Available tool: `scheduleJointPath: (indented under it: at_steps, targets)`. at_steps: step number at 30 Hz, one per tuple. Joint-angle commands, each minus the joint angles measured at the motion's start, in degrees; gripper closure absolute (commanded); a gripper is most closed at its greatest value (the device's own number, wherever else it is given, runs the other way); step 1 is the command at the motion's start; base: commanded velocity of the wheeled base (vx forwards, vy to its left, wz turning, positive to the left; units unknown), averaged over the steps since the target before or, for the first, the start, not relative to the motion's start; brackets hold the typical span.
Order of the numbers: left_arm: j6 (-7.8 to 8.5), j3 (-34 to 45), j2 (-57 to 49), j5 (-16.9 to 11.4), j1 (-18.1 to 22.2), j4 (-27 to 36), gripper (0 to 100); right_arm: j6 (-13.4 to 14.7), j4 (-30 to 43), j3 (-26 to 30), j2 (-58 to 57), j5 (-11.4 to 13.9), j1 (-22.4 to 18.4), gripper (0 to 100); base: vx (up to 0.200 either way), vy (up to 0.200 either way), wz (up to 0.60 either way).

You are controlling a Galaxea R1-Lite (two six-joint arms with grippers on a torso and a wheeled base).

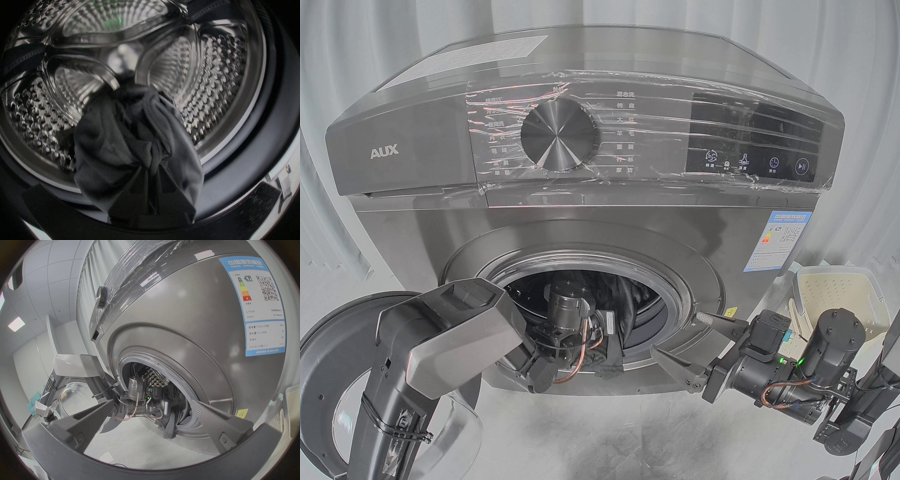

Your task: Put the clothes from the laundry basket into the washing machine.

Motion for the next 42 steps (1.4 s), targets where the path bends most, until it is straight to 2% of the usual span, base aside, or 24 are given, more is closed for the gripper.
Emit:
scheduleJointPath:
  at_steps: [1, 7, 15, 16, 20, 25, 30, 33, 42]
  targets:
    - [-0.37, -10.8, 4.3, 4.0, 2.3, -3.4, 100, 0.0, -0.1, -0.1, -0.5, -0.2, 0.0, 0, 0.000, 0.000, 0.00]
    - [-0.28, -14.7, 5.4, 4.3, 2.7, -5.0, 100, 0.0, -0.1, 0.0, -0.5, -0.1, 0.0, 0, 0.000, 0.000, 0.00]
    - [-0.02, -12.8, 5.0, 4.3, 2.7, -5.2, 100, 0.0, -0.1, 0.0, -0.5, 0.0, 0.0, 0, 0.000, 0.000, 0.00]
    - [-0.11, -12.1, 4.7, 4.2, 2.6, -5.2, 0, 0.0, -0.1, 0.0, -0.5, 0.0, 0.0, 0, 0.000, 0.000, 0.00]
    - [-0.37, -9.9, 2.9, 4.2, 2.2, -4.7, 0, 0.0, -0.1, 0.0, -0.5, 0.1, 0.0, 0, 0.000, 0.000, 0.00]
    - [-0.02, 0.3, -4.2, 3.0, 0.5, -3.2, 0, 0.0, -0.1, 0.0, -0.5, 0.0, 0.0, 0, 0.000, 0.000, 0.00]
    - [0.42, 6.7, -7.0, -1.5, -0.5, -1.4, 0, 0.0, -0.1, 0.0, -0.5, 0.0, 0.0, 0, 0.000, 0.000, 0.00]
    - [1.13, 8.4, -6.8, -3.3, -0.9, -1.6, 0, 0.0, -0.1, 0.0, -0.3, 0.0, 0.0, 0, 0.000, 0.000, 0.00]
    - [1.74, 7.7, -1.3, -3.4, -0.9, -2.1, 0, 0.0, -0.1, 0.0, -0.3, 0.1, 0.0, 0, 0.000, 0.000, 0.00]
